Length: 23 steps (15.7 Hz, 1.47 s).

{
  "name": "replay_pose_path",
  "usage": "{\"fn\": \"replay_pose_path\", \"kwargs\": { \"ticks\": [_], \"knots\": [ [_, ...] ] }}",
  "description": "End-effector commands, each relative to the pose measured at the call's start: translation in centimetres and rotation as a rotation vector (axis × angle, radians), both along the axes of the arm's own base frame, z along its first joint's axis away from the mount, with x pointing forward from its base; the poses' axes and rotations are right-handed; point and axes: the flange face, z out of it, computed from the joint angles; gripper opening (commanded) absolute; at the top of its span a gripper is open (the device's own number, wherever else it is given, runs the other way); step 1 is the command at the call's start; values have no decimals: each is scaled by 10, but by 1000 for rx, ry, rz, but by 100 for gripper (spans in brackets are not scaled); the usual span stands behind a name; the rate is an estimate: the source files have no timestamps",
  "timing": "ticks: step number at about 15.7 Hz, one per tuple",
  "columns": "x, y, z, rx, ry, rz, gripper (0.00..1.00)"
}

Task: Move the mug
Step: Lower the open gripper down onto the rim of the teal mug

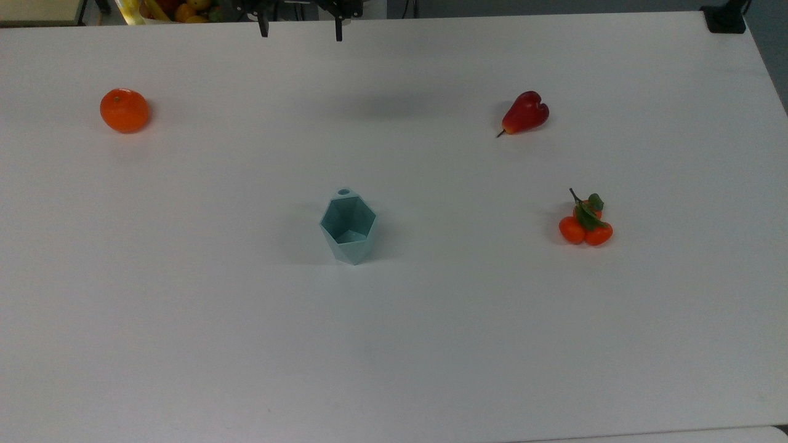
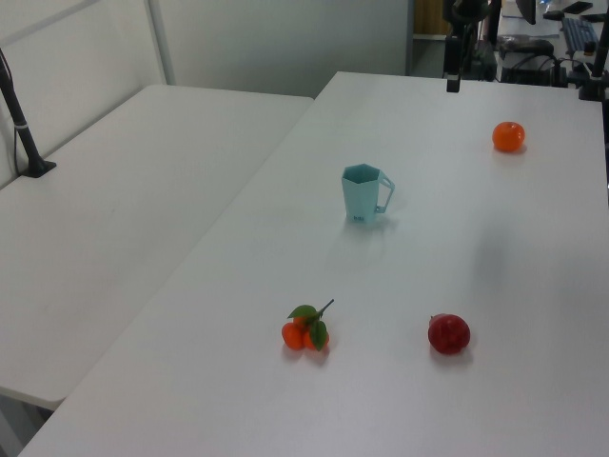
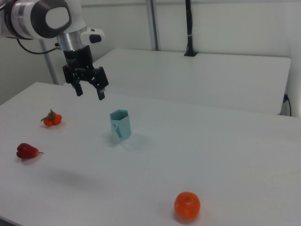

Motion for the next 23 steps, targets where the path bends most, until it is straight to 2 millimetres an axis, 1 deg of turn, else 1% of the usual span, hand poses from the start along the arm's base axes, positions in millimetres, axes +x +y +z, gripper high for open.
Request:
{"fn": "replay_pose_path", "kwargs": {
  "ticks": [1,5,7,9,10,13,14,15,20,22,23],
  "knots": [
    [-4,-5,0,12,8,8,100],
    [-2,-9,2,12,-1,3,100],
    [3,-9,2,13,-37,19,100],
    [13,-14,-7,15,-68,12,100],
    [19,-11,-15,15,-80,16,100],
    [32,5,-62,7,-96,48,100],
    [35,20,-78,7,-102,75,100],
    [37,26,-96,3,-99,85,100],
    [57,32,-164,-8,-120,91,100],
    [66,32,-185,-11,-134,93,100],
    [70,33,-192,-11,-146,95,96]
  ]
}}
